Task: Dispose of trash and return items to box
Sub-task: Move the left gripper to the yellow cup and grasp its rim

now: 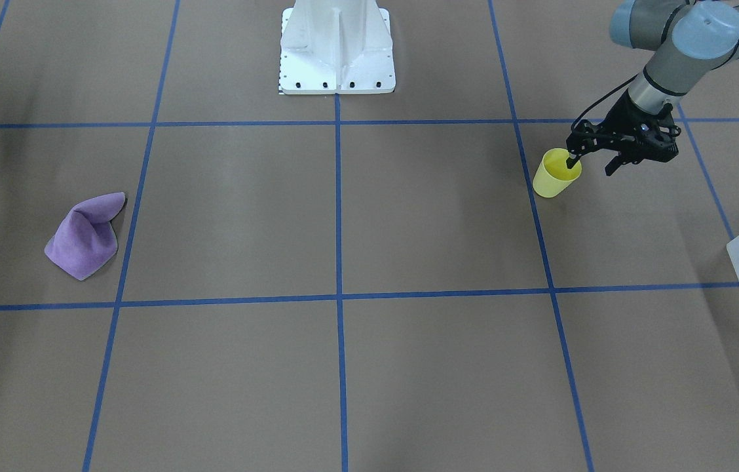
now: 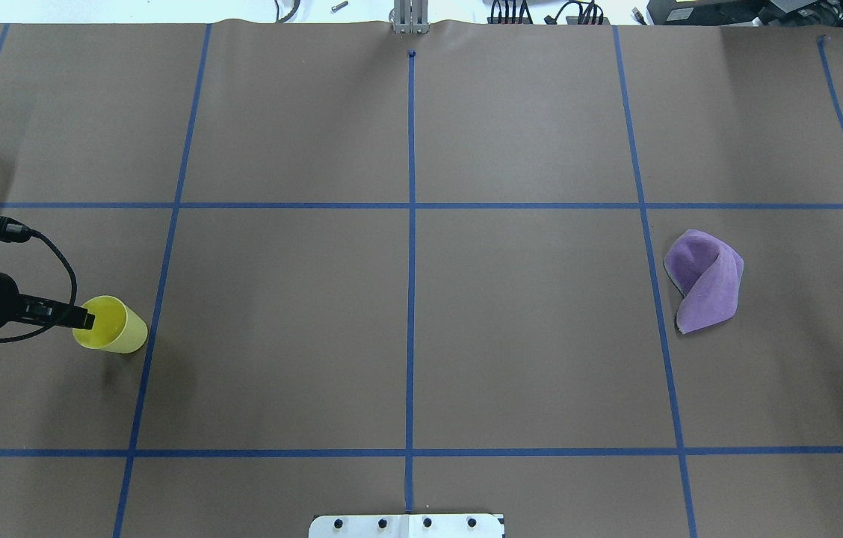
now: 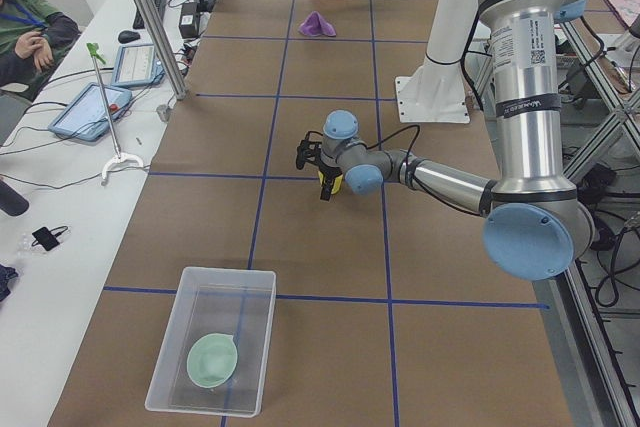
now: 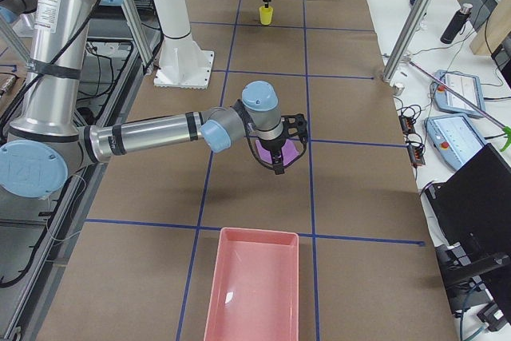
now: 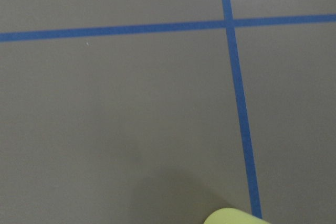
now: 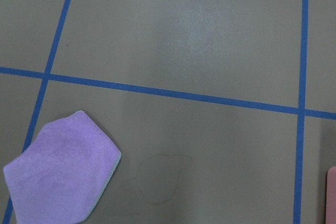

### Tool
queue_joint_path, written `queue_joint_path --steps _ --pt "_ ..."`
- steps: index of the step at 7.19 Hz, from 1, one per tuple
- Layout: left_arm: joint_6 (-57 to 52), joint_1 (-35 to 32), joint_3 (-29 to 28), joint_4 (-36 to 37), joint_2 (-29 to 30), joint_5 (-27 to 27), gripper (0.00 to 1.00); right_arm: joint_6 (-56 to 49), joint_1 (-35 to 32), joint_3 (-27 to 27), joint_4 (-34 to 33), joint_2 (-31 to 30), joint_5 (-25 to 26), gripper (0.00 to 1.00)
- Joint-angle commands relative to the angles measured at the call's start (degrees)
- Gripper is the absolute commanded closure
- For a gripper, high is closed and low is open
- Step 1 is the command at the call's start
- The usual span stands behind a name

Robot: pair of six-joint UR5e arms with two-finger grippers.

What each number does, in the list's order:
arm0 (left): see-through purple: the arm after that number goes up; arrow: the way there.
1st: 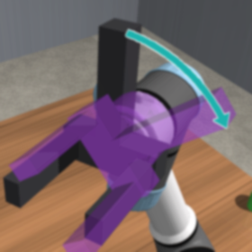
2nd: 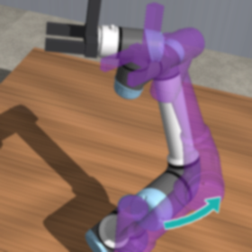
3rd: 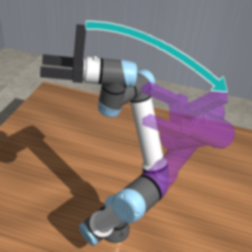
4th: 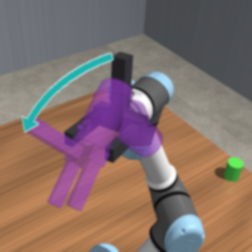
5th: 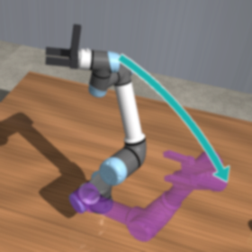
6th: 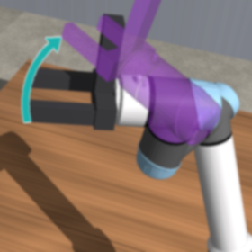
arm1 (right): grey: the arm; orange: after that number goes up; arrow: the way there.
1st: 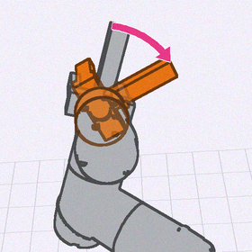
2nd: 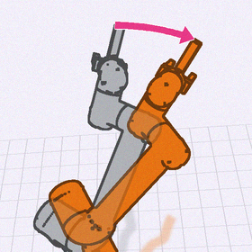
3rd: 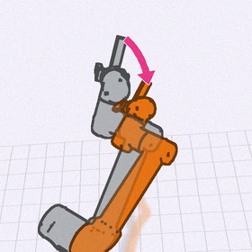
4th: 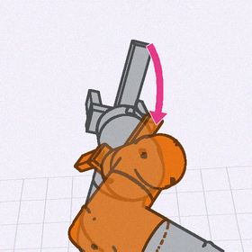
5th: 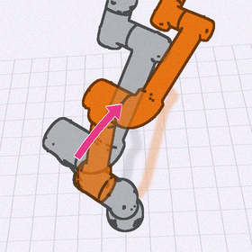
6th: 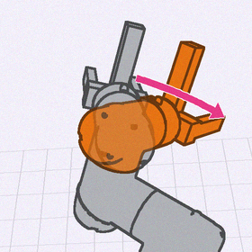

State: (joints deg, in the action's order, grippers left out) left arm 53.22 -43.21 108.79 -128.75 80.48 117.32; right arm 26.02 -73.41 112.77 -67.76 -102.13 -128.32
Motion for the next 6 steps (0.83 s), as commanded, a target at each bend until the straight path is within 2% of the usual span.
queue_joint_path --steps 1,2,4,5,6 --pt "4.6 0.9 -0.8 -1.4 0.5 0.0 0.94 0.0 0.0 0.1 0.0 0.0 0.0 0.0" --pt "5.0 0.9 -0.7 -1.6 1.4 0.1 1.0 0.0 0.0 0.1 0.0 0.0 0.0 0.0" --pt "4.9 0.1 1.3 -3.7 0.6 1.3 1.0 0.0 -0.1 0.2 0.0 0.0 0.0 0.0" --pt "4.3 -4.0 2.0 -3.5 -0.2 5.7 1.0 0.0 0.0 0.2 0.0 0.0 0.0 0.0" --pt "2.9 -12.2 1.5 -3.4 -0.3 10.4 1.0 0.0 0.0 0.2 0.0 0.0 0.0 0.0"
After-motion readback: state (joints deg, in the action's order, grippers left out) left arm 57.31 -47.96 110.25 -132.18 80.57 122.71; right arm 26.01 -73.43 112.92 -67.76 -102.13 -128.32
